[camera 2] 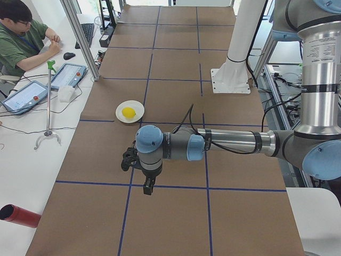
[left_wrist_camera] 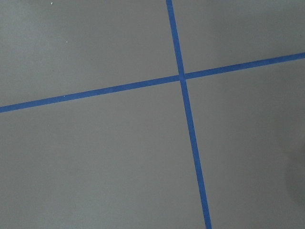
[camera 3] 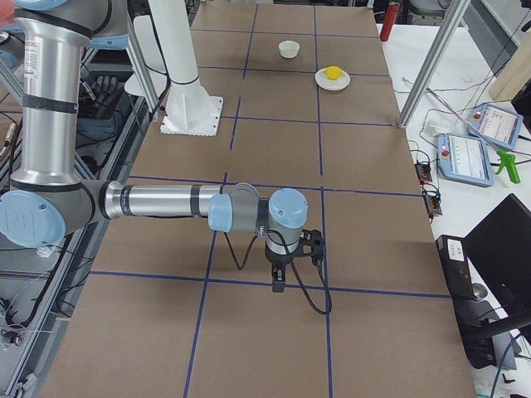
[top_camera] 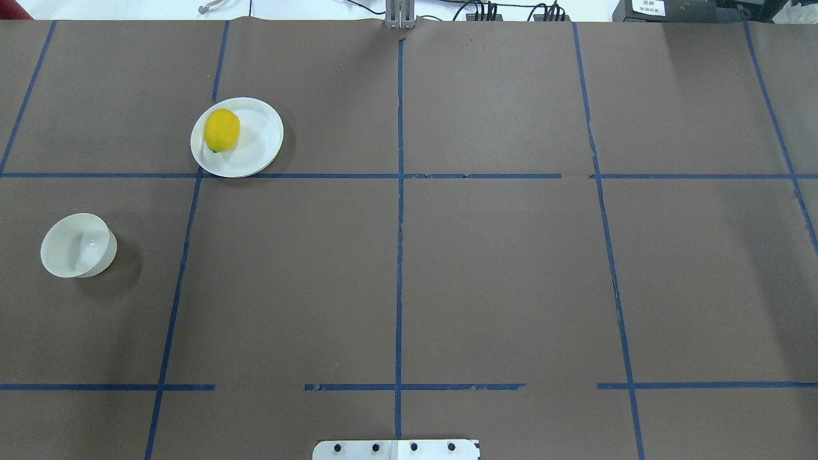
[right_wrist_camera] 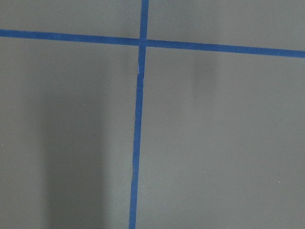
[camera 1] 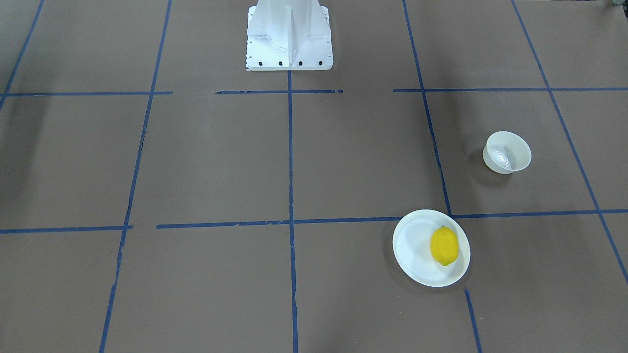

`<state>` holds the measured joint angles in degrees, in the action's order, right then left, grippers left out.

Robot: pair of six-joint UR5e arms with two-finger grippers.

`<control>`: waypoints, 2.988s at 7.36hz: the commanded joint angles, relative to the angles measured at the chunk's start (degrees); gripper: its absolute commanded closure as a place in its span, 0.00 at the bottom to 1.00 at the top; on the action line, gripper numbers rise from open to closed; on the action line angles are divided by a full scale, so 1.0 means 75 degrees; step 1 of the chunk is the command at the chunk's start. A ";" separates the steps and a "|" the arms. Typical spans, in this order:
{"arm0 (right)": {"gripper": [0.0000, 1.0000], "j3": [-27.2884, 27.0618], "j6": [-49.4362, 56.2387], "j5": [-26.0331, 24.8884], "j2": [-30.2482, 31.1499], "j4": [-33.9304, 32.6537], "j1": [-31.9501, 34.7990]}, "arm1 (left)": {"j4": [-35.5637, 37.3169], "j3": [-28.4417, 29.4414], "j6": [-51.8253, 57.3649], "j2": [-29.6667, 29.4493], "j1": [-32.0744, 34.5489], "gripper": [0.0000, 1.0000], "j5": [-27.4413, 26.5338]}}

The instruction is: Move lemon from plate to bowl

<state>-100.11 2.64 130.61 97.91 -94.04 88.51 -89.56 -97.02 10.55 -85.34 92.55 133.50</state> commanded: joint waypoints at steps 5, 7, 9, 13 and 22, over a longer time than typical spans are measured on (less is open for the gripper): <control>0.00 0.0000 0.0000 0.0000 0.0000 0.0000 0.0000 | -0.0441 -0.0177 -0.0011 -0.0023 -0.0082 0.00 0.0012; 0.00 0.0000 0.0000 0.0000 0.0000 0.0000 0.0000 | -0.1615 -0.0072 -0.2108 -0.0650 -0.1096 0.00 0.0188; 0.00 0.0000 0.0000 0.0000 0.0000 0.0000 0.0000 | -0.1582 0.0161 -0.3660 -0.1833 -0.2327 0.00 0.0153; 0.00 0.0000 0.0000 0.0000 0.0000 0.0000 0.0000 | -0.1687 0.1942 -0.6512 -0.4392 -0.3993 0.00 -0.0291; 0.00 0.0000 0.0000 0.0000 0.0000 0.0000 0.0000 | -0.4251 0.4250 -0.8425 -0.5449 -0.5296 0.00 -0.2003</control>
<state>-100.11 2.64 130.61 97.91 -94.04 88.51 -119.35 -67.21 -52.04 -126.17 53.82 118.91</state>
